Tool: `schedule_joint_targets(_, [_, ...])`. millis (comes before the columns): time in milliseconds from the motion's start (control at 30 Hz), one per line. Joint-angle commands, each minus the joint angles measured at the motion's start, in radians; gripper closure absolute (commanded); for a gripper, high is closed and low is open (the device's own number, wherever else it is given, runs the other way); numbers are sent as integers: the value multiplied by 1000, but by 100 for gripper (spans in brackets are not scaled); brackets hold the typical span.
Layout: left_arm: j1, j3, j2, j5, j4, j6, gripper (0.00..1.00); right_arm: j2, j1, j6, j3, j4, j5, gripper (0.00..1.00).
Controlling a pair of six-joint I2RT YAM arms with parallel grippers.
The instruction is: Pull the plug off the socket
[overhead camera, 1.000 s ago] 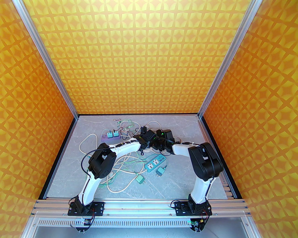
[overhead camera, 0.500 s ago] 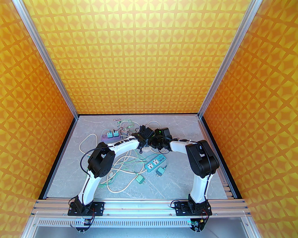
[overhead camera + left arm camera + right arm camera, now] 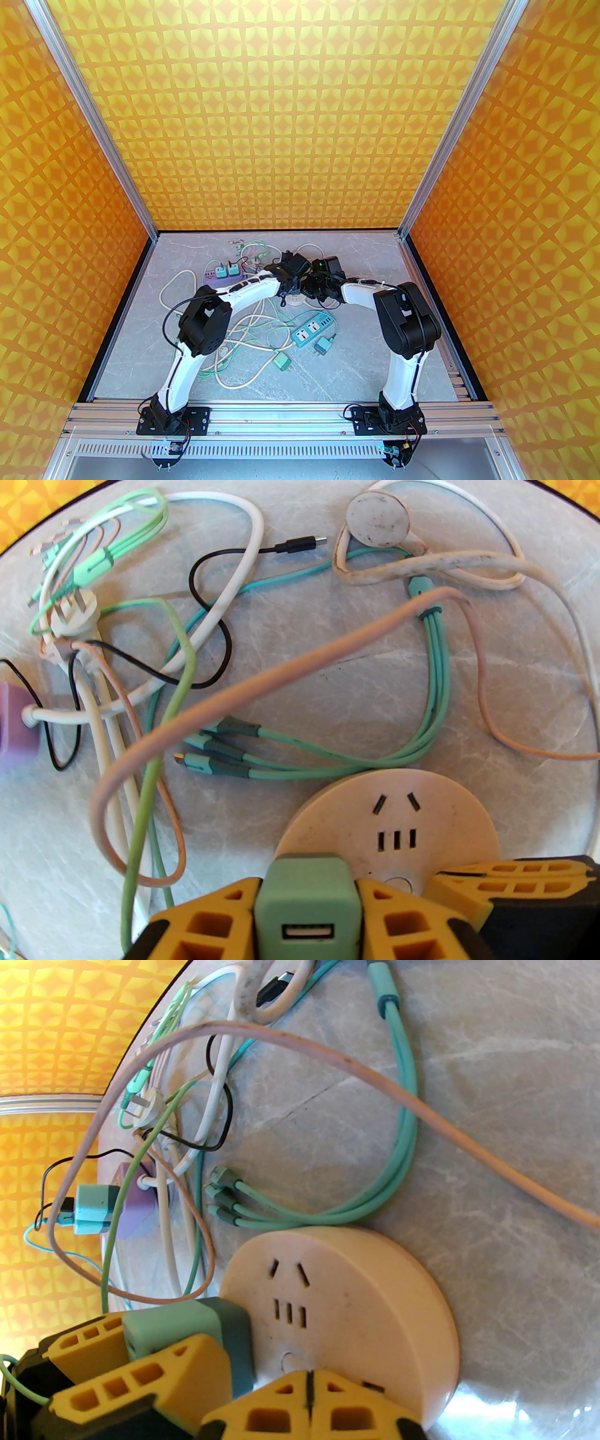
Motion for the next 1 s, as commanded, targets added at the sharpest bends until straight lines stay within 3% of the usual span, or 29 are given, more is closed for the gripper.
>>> schedule_joint_targets(0, [21, -42, -55, 76, 21, -21, 72, 79, 8, -27, -26, -159, 132, 100])
schedule_joint_targets(233, [-37, 71, 30, 42, -64, 36, 74, 89, 20, -31, -9, -179, 137, 100])
schedule_joint_targets(433, [-97, 179, 82, -90, -155, 108, 73, 100, 33, -32, 4, -186, 137, 100])
schedule_joint_targets(600, [-98, 200, 99, -103, -181, 103, 74, 103, 38, -31, 8, -190, 140, 100])
schedule_joint_targets(967, [17, -10, -54, 93, -34, -26, 75, 103, 38, -33, 2, -191, 145, 100])
